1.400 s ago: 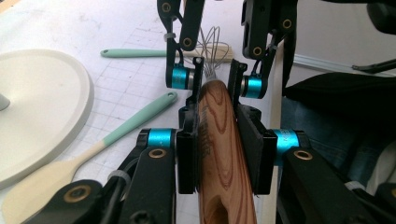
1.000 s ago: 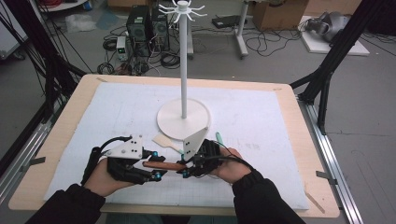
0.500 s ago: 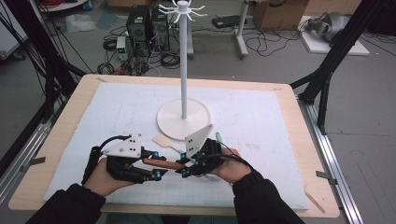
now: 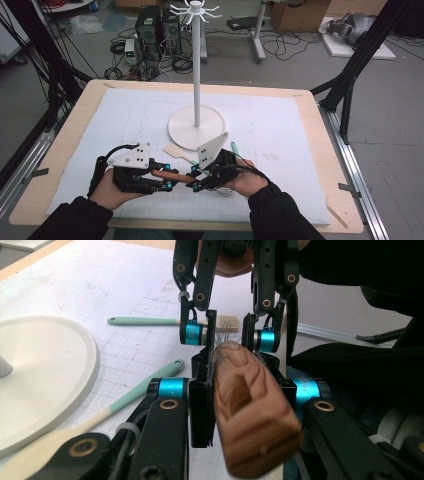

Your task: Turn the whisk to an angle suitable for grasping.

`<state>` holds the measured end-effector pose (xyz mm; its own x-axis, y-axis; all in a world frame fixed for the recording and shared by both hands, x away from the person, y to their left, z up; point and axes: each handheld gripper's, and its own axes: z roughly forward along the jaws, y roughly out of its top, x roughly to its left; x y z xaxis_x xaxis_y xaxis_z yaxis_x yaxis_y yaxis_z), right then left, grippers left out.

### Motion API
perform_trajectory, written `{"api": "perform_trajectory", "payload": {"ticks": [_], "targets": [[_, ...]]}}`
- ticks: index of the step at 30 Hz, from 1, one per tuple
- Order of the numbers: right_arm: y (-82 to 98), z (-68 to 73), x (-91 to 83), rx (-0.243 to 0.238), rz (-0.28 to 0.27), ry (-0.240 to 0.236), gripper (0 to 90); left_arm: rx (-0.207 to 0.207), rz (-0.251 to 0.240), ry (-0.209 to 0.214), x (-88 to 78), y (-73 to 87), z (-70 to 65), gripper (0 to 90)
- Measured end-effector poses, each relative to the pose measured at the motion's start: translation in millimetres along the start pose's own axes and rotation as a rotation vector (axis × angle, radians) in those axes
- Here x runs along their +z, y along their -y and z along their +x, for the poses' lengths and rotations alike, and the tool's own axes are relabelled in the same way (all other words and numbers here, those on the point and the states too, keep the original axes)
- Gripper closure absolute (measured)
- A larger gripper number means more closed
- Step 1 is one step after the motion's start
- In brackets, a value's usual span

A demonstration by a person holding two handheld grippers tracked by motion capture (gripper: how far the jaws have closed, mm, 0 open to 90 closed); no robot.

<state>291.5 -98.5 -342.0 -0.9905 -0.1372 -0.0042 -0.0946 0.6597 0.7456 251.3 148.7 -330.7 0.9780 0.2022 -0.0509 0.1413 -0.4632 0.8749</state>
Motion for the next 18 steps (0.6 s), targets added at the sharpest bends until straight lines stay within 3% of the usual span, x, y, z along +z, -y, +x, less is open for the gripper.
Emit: {"api": "perform_trajectory", "payload": {"ticks": [9,18], "targets": [[-2.6,1.1,-3.4,0.014,-0.020,0.000,71.0,-0.007,-0.047,-0.005,-3.1,-3.9,-0.7,69.8],[-5.8,-0.2,-10.3,0.008,-0.076,0.014,71.0,-0.013,-0.097,0.000,-4.2,-11.5,-1.1,65.2]]}}
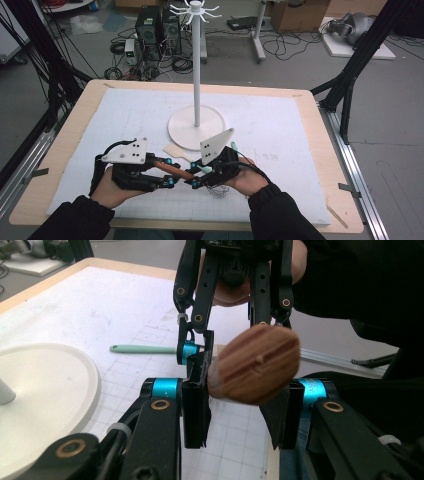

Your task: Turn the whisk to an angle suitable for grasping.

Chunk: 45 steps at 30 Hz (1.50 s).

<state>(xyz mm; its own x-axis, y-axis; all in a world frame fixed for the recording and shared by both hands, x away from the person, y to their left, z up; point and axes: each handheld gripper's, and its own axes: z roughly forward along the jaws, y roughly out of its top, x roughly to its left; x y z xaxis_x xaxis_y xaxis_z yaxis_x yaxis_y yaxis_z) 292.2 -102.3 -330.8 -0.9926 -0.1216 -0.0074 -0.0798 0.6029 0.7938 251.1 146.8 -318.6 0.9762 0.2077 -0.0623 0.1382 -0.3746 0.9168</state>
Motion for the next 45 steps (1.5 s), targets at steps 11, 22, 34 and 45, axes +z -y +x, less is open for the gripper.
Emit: {"api": "perform_trajectory", "payload": {"ticks": [11,22,34,45], "targets": [[-6.1,1.5,-1.3,0.008,-0.067,-0.021,71.0,-0.011,-0.040,0.020,1.1,-3.0,-0.3,67.2],[-7.7,-5.4,-0.9,0.050,-0.111,0.002,70.6,-0.046,-0.072,-0.027,-4.7,-8.9,7.5,70.0],[-15.5,-6.7,0.4,0.068,-0.105,0.160,64.4,-0.066,-0.035,-0.123,-6.4,-21.8,12.7,70.1],[-20.9,-5.3,6.3,0.030,-0.071,0.226,71.3,-0.076,-0.020,-0.152,-5.6,-23.9,13.5,70.1]]}}
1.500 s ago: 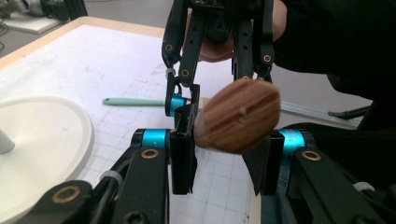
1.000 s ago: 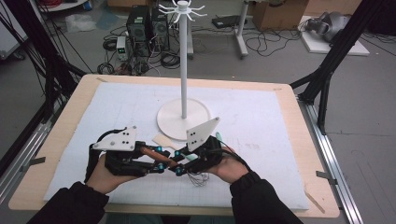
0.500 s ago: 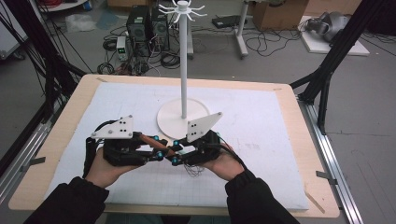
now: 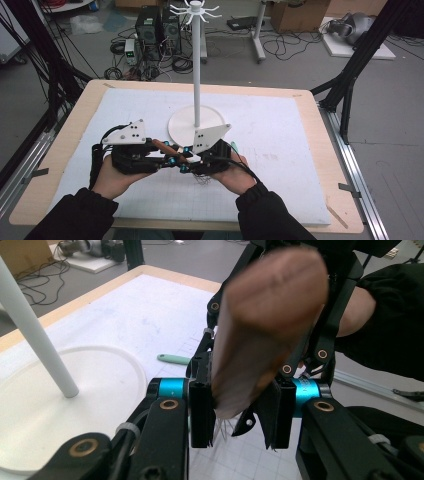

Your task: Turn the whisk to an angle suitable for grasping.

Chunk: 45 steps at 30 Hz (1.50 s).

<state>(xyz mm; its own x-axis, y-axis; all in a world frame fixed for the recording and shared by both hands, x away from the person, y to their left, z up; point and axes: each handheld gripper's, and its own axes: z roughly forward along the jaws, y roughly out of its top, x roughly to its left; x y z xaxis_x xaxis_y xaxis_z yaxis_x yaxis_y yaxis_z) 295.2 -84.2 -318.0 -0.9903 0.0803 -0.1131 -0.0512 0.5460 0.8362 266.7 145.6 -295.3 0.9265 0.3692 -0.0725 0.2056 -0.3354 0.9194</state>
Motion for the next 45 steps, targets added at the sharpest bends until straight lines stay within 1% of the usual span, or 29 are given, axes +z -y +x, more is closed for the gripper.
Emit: {"api": "perform_trajectory", "payload": {"ticks": [1,3,4,5,11,14,15,16,18,20,22,23,24,26,27,29,30,31,33,34,35,38,39,40,42,45], "targets": [[0.0,0.1,0.1,0.009,0.001,-0.015,71.6,0.002,-0.002,0.006,0.3,0.0,-0.1,70.0],[0.2,-0.7,0.9,0.006,-0.003,-0.028,71.8,0.008,-0.003,0.007,0.6,-0.3,-1.2,70.1],[0.4,-1.0,0.5,0.011,-0.005,-0.039,71.8,0.005,-0.013,0.016,0.0,-0.3,-1.1,69.9],[0.9,-1.8,-0.4,0.028,-0.015,-0.061,71.9,0.004,-0.018,0.019,-0.5,-0.5,-0.7,69.7],[1.9,-5.3,-1.2,0.059,-0.056,-0.117,72.0,0.008,-0.032,0.041,-1.3,-2.7,-0.8,68.7],[1.9,-6.3,-0.8,0.063,-0.073,-0.133,72.1,0.008,-0.028,0.053,-0.6,-3.0,-0.3,68.7],[1.9,-6.2,-0.6,0.063,-0.074,-0.134,72.0,0.002,-0.030,0.054,-0.1,-2.7,-0.3,68.6],[1.9,-5.9,-0.5,0.068,-0.072,-0.146,72.1,0.000,-0.032,0.057,0.0,-2.6,-0.1,68.6],[2.1,-6.2,-0.8,0.068,-0.073,-0.139,72.0,0.001,-0.034,0.057,-0.1,-2.6,0.0,70.0],[2.0,-5.8,-1.2,0.073,-0.071,-0.145,72.0,-0.001,-0.037,0.060,-0.6,-3.0,0.0,70.3],[1.9,-6.0,-0.7,0.072,-0.083,-0.137,71.9,-0.004,-0.041,0.053,-0.9,-3.2,-0.3,70.5],[2.1,-6.0,-1.0,0.080,-0.084,-0.141,71.9,-0.007,-0.043,0.049,-1.1,-3.3,-0.5,70.6],[2.0,-6.1,-0.9,0.081,-0.089,-0.136,71.8,-0.009,-0.046,0.038,-1.4,-3.5,-0.7,70.6],[1.5,-5.8,-1.0,0.078,-0.094,-0.118,71.6,-0.018,-0.048,0.031,-1.8,-3.8,-0.9,70.6],[1.4,-5.3,-1.0,0.084,-0.095,-0.119,71.6,-0.017,-0.049,0.016,-2.0,-4.2,-0.8,70.7],[0.7,-4.2,-1.2,0.082,-0.095,-0.086,71.1,-0.026,-0.049,0.000,-2.6,-4.7,-0.7,70.7],[0.5,-3.7,-1.3,0.084,-0.097,-0.075,69.8,-0.029,-0.049,-0.010,-2.8,-4.9,-0.4,70.7],[0.1,-3.4,-1.4,0.084,-0.101,-0.053,67.4,-0.031,-0.046,-0.021,-3.2,-4.9,-0.1,70.7],[-0.7,-2.4,-2.3,0.090,-0.105,-0.030,66.8,-0.042,-0.046,-0.034,-4.0,-4.6,0.7,70.7],[-1.3,-1.5,-2.3,0.085,-0.102,-0.009,65.5,-0.043,-0.045,-0.043,-4.4,-4.7,1.1,70.7],[-1.6,-1.1,-1.7,0.085,-0.100,0.001,66.0,-0.045,-0.044,-0.049,-4.7,-4.8,1.3,70.7],[-2.5,0.1,1.5,0.080,-0.090,0.009,66.6,-0.050,-0.047,-0.061,-4.7,-5.1,1.6,70.7],[-2.7,0.5,2.6,0.082,-0.085,0.011,67.8,-0.053,-0.047,-0.062,-4.4,-5.2,1.4,70.7],[-2.9,0.3,3.7,0.074,-0.085,0.022,69.9,-0.052,-0.043,-0.064,-4.3,-5.3,1.3,70.7],[-2.7,-0.7,4.3,0.081,-0.085,0.024,71.5,-0.046,-0.041,-0.074,-4.2,-5.4,0.8,70.7],[-2.8,-1.0,5.0,0.083,-0.079,0.024,72.6,-0.049,-0.038,-0.071,-3.9,-5.1,1.4,70.6]]}}
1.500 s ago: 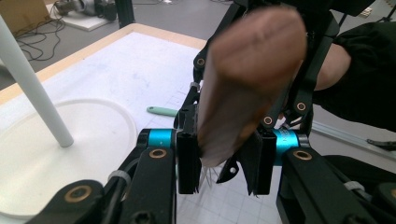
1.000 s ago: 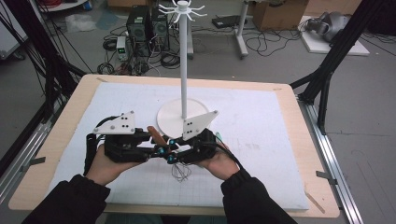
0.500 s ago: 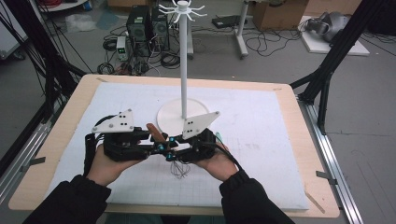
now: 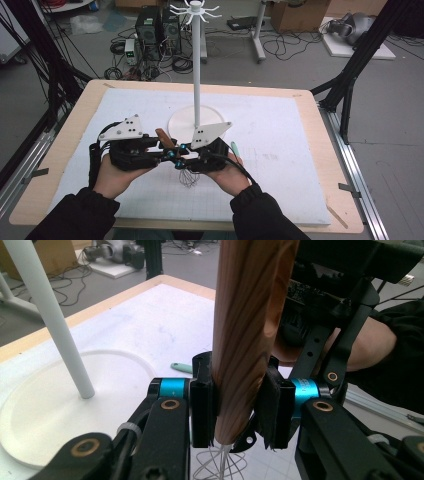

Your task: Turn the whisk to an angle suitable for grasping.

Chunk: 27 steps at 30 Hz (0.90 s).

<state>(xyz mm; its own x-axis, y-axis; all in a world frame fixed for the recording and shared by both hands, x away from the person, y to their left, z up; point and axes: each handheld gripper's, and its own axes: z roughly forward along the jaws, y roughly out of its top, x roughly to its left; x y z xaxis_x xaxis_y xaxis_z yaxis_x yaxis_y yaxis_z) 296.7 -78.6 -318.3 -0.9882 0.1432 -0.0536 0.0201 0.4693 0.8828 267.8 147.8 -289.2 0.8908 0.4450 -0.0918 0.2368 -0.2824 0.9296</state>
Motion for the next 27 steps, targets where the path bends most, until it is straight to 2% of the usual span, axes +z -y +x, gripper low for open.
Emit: {"api": "perform_trajectory", "payload": {"ticks": [3,5,12,22,27], "targets": [[0.4,-1.5,0.0,0.001,0.000,-0.013,73.0,0.007,0.000,0.005,0.2,-0.1,-0.3,70.4],[1.3,-3.6,-0.3,0.022,-0.009,-0.040,73.1,0.008,-0.004,0.005,-0.1,-0.3,-0.2,69.7],[3.2,-5.8,0.7,0.040,-0.008,-0.068,73.1,0.013,-0.014,-0.015,-6.6,-0.3,1.5,59.9],[7.9,-18.1,-9.6,0.106,-0.026,-0.059,73.0,0.033,-0.004,-0.049,-16.1,5.2,4.1,51.7],[12.6,-27.0,-17.7,0.147,-0.022,-0.046,73.0,0.038,0.014,-0.091,-16.2,14.5,8.2,46.5]]}}
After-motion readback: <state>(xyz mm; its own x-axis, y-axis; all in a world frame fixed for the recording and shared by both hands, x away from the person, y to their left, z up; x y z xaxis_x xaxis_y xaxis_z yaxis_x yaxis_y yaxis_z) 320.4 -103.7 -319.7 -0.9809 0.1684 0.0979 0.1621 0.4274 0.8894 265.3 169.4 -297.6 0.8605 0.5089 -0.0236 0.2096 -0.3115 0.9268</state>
